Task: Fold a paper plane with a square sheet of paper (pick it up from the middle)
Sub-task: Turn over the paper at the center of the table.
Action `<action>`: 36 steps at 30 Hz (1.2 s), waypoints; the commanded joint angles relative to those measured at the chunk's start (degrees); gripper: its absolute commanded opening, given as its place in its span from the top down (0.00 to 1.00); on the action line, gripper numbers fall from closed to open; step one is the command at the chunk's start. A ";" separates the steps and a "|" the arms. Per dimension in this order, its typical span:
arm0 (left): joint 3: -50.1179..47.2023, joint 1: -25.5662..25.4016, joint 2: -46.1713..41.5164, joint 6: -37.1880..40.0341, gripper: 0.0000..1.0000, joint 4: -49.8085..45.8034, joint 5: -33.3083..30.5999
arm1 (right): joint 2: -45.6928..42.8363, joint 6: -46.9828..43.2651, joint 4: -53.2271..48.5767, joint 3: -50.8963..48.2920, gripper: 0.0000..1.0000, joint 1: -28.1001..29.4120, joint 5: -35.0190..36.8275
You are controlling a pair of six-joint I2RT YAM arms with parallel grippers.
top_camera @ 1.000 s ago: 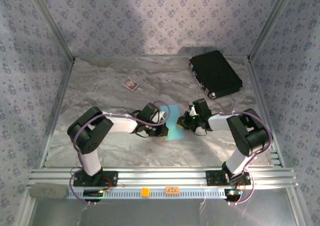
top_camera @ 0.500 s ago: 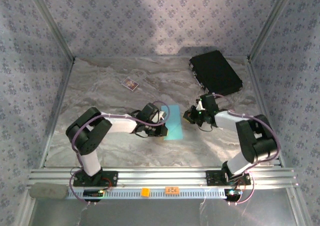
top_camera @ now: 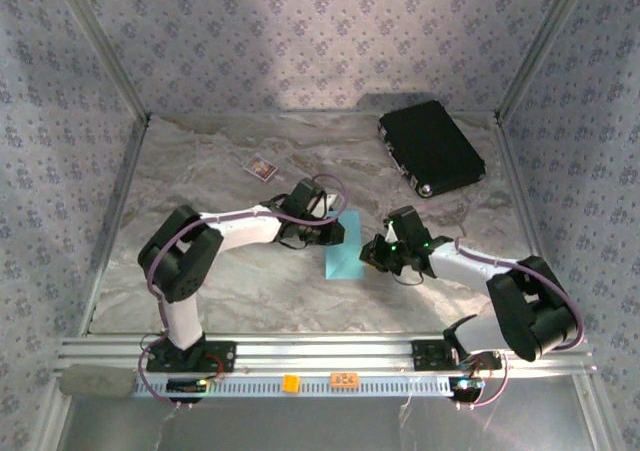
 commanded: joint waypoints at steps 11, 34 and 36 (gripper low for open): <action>-6.23 -0.11 3.19 -0.32 0.92 -0.21 0.26 | 0.83 3.80 -2.49 -0.24 0.66 3.82 3.02; -6.80 -0.19 1.96 -0.72 0.94 0.17 0.34 | 6.53 2.90 6.70 3.67 0.52 3.06 0.30; -6.85 -0.32 1.96 -0.73 0.94 0.17 0.47 | 7.35 2.26 6.67 4.73 0.52 2.12 -0.40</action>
